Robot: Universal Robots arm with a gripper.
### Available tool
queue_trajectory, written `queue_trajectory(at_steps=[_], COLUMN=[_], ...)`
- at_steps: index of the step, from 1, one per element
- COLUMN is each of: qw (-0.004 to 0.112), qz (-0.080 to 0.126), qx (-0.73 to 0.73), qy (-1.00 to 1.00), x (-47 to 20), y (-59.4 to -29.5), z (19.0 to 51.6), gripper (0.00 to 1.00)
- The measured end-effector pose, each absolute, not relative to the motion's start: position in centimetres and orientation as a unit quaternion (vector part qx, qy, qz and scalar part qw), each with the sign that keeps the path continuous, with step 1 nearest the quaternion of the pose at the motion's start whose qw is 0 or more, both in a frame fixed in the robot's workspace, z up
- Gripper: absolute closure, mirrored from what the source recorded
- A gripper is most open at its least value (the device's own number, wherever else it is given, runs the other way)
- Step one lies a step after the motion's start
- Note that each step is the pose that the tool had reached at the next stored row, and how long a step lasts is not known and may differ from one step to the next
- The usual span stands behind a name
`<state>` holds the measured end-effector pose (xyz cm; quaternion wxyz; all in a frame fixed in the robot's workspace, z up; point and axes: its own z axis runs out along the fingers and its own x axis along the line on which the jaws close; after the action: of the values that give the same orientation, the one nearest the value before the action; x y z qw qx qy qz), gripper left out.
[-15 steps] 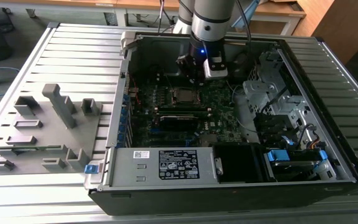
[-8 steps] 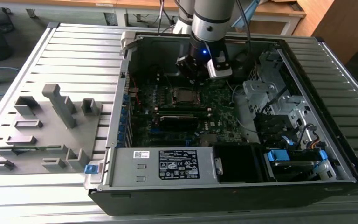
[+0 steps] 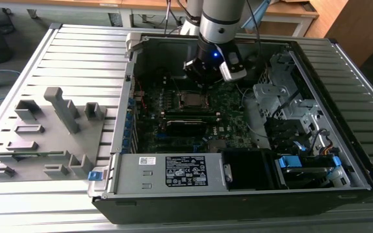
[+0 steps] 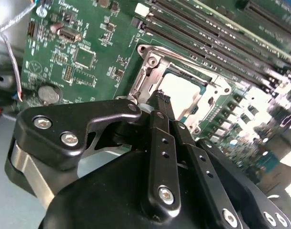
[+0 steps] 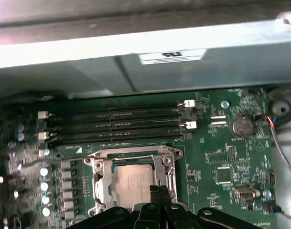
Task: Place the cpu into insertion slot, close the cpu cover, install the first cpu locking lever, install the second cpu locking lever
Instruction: 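Close the cpu cover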
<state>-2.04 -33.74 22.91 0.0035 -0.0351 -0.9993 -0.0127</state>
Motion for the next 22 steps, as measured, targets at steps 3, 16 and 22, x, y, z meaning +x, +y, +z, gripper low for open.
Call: queue_trajectory(at_steps=[3, 16, 22], qw=[0.004, -0.019, -0.019], qz=[-0.013, -0.012, -0.011], qx=[-0.008, 0.036, 0.033], qy=[-1.000, -0.999, -0.999], x=[-2.0, -2.8, -3.1], y=[-33.7, -33.7, -33.7], z=[22.9, 22.6, 22.5], gripper=[0.89, 0.89, 0.89])
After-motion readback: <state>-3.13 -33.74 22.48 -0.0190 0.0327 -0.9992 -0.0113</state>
